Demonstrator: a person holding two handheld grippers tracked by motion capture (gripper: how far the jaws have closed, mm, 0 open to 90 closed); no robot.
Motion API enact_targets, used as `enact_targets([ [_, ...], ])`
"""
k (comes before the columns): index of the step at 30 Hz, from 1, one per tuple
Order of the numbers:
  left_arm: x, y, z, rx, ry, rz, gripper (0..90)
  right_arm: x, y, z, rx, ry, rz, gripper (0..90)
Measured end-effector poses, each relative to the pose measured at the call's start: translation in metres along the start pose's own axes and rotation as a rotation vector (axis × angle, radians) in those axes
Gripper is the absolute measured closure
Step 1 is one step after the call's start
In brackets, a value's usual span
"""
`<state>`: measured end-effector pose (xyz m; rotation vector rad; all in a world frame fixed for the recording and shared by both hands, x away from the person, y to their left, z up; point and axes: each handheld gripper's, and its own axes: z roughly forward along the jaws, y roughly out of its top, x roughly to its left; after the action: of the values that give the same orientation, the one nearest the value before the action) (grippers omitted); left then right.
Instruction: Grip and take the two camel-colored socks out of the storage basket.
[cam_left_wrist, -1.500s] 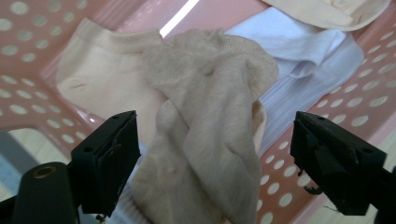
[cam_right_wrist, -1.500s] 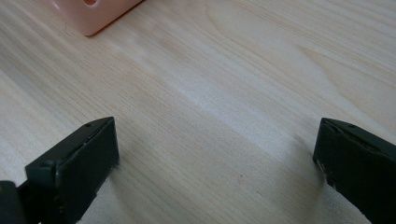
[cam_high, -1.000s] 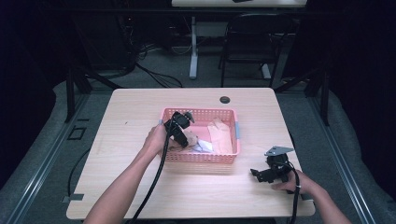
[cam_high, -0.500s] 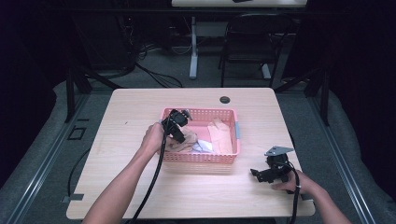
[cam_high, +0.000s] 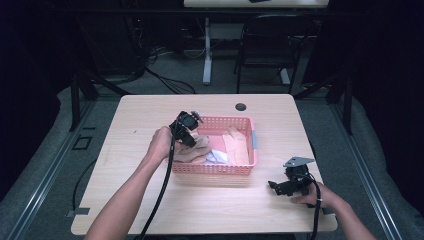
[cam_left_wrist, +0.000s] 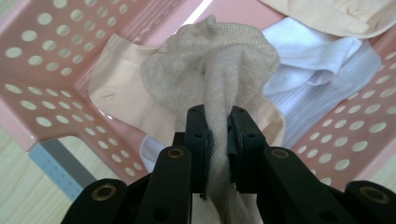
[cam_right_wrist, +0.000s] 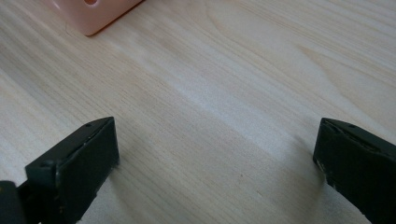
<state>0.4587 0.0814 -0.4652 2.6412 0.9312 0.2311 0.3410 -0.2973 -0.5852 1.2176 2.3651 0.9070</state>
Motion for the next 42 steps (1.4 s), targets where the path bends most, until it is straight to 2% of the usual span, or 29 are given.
enact_targets([
  [6,0.003,0.001,-0.012,-0.019,0.013,-0.003,80.2,0.0,0.0,0.0,-0.001,0.0,0.0,0.0],
  [17,0.009,0.001,-0.03,-0.042,0.013,-0.007,81.3,0.0,0.0,0.0,0.0,-0.001,0.0,0.0],
  [25,0.014,-0.002,-0.042,-0.035,0.005,-0.013,81.3,0.0,0.0,0.0,-0.001,0.0,0.001,0.0],
  [30,0.019,-0.006,-0.054,-0.044,0.004,-0.019,81.3,0.0,0.0,0.0,-0.001,0.003,0.001,0.0],
  [33,0.022,-0.011,-0.061,-0.058,0.017,-0.03,81.3,0.0,0.0,0.0,-0.003,0.003,0.002,0.0],
  [42,0.038,-0.031,-0.08,-0.073,0.034,-0.067,81.2,0.0,0.0,0.0,-0.002,0.003,0.002,0.0],
])
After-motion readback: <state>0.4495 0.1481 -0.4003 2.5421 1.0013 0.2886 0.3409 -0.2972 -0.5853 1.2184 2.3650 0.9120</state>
